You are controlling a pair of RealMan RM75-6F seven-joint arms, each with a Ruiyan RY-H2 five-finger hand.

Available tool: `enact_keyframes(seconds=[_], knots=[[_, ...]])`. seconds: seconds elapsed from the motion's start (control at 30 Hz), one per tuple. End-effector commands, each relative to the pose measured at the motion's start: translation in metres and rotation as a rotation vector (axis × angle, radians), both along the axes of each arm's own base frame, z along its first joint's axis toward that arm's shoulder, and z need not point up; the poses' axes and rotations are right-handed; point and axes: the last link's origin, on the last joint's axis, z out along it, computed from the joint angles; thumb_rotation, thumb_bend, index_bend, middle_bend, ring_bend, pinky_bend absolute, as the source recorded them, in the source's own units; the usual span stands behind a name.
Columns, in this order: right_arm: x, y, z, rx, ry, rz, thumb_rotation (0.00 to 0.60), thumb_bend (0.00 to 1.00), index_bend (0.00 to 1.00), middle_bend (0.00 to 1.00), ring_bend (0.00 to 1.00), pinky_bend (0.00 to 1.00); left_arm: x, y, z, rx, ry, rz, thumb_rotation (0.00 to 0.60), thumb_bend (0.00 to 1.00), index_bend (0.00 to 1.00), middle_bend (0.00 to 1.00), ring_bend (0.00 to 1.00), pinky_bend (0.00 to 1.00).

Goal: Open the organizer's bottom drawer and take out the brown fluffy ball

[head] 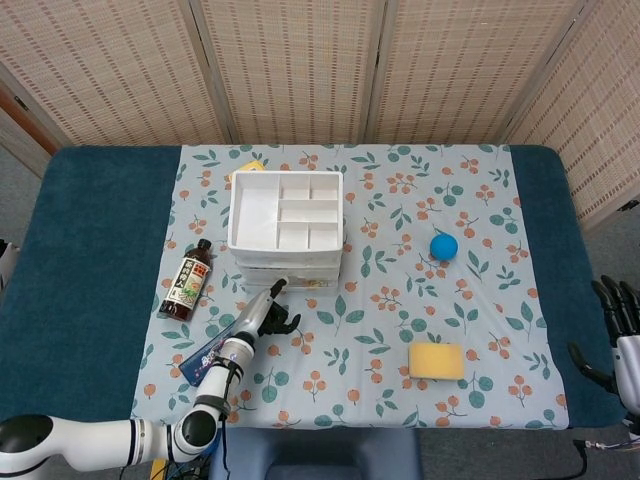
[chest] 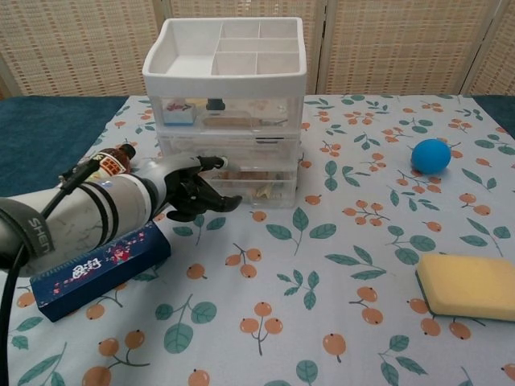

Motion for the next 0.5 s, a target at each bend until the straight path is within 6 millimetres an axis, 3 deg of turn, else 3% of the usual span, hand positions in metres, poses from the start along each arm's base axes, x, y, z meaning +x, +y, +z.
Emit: enact_keyframes(seconds=[0.03,0.5], knots=[[-0.0003,0.0002,-0.0001,0.001,0.0,-0.002,0.6,0.31,0.0,0.03,0.01,0.07,-0.0019,0.002,-0.0016,0.022,0.042,-0.019,0.6,0.4,0.13,0.96,1.0,1.0],[-0.0031,0.0029,0.0,-0.001,-0.006,-0.011,0.6,0.32,0.0,0.03,0.01,0.07,-0.0033,0.0032,-0.009,0.06,0.196,-0.125,0.6,0.4,0.17,0.96,1.0,1.0]])
